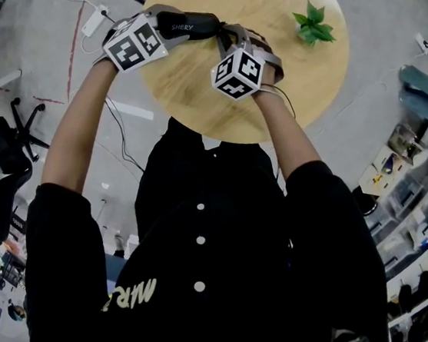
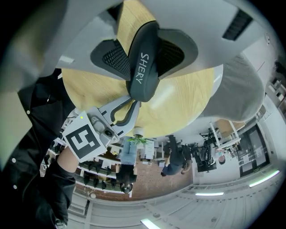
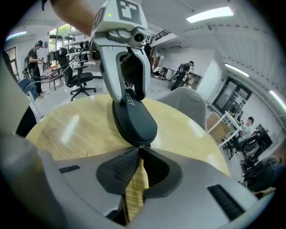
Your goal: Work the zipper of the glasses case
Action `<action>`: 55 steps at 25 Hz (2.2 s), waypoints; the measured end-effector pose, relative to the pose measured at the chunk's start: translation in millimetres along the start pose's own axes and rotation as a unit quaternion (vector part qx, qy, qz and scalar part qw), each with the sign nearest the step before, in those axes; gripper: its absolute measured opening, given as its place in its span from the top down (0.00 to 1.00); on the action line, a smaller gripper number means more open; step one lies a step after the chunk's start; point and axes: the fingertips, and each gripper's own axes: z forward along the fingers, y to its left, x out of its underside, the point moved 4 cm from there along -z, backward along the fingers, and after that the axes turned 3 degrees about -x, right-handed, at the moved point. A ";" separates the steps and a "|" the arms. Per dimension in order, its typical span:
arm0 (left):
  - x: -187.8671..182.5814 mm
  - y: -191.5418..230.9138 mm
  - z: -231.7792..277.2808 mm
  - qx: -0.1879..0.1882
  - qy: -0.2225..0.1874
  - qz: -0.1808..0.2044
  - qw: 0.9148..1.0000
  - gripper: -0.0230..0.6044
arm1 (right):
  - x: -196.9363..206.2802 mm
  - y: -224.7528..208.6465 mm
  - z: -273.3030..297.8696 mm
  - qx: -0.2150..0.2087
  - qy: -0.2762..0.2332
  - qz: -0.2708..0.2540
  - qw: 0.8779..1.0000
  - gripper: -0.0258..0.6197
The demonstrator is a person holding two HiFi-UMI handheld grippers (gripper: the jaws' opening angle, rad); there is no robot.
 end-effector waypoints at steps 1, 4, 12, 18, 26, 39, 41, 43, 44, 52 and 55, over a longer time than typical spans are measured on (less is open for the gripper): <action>0.1 0.1 0.3 0.000 0.000 0.001 1.000 0.67 | 0.5 -0.7 -0.3 -0.001 -0.001 0.003 1.000 0.90; 0.6 -0.2 0.0 -0.002 -0.003 0.001 1.000 0.67 | 1.1 -1.8 -1.7 0.004 -0.001 0.022 1.000 0.92; 0.8 0.2 -0.2 0.003 -0.002 0.002 1.000 0.67 | 1.3 -0.6 -4.1 0.024 0.004 0.039 0.999 0.95; 2.2 0.2 0.3 -0.005 0.004 0.009 1.000 0.66 | 2.3 1.7 -5.8 0.010 0.015 0.036 0.999 0.95; 1.0 -1.9 0.9 -0.005 0.008 0.009 1.000 0.66 | 2.5 11.0 -7.4 -0.027 0.029 0.100 0.994 0.95; 2.1 -2.0 1.0 -0.006 0.015 0.010 1.000 0.66 | -12.1 34.8 -3.5 -0.073 0.016 0.206 0.976 0.95; 1.5 -2.3 1.9 -0.005 0.014 0.011 1.000 0.66 | -15.0 38.4 -2.2 -0.076 0.013 0.221 0.972 0.95; 1.4 -2.6 2.5 -0.003 0.013 0.012 1.000 0.66 | -18.1 42.1 -0.8 -0.078 0.011 0.234 0.969 0.95; 1.5 -2.5 2.2 -0.002 0.013 0.012 1.000 0.66 | -20.2 43.9 0.0 -0.080 0.010 0.241 0.967 0.95; 1.4 -1.3 1.5 0.003 0.017 0.005 1.000 0.66 | -34.2 53.9 7.5 -0.088 -0.002 0.279 0.956 0.95; 1.7 -0.6 0.9 0.007 0.018 0.005 1.000 0.67 | -39.7 57.7 9.6 -0.090 -0.005 0.292 0.952 0.95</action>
